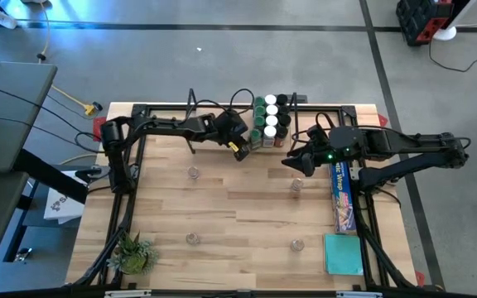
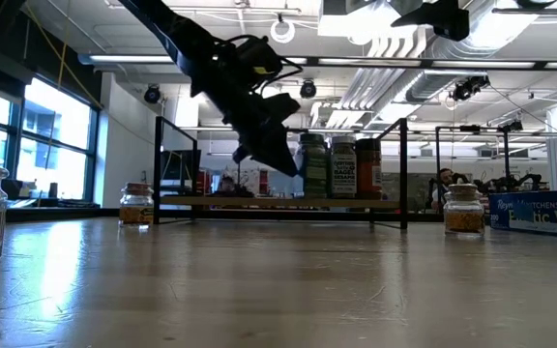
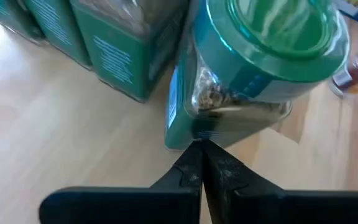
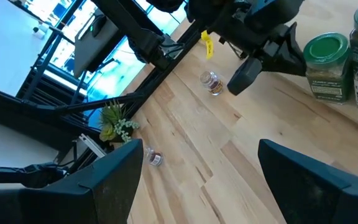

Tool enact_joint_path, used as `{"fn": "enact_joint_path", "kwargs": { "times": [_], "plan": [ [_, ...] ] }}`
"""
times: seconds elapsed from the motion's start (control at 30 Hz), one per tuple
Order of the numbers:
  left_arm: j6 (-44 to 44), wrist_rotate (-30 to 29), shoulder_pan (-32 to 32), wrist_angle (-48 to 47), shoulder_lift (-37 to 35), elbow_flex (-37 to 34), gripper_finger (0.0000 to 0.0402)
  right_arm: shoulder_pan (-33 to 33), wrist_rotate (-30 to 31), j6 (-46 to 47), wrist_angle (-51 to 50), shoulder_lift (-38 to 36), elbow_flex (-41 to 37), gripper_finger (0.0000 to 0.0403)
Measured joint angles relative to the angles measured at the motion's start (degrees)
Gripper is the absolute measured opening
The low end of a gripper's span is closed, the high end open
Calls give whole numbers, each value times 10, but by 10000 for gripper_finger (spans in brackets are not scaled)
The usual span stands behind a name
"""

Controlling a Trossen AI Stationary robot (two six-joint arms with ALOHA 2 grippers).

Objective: Shelf spices
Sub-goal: Put the green seasoning bottle on the shelf aligned with the other green seasoning bottles

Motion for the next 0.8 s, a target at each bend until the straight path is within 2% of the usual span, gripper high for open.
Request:
{"fn": "enact_joint_path", "kwargs": {
  "times": [0.13,0.8],
  "plan": [
    [0,-20,3,16,0,0,1,0,0,0,0,0,0,312],
    [-14,-25,19,77,0,0,1,0,-2,0,-1,0,0,312]
  ]
}}
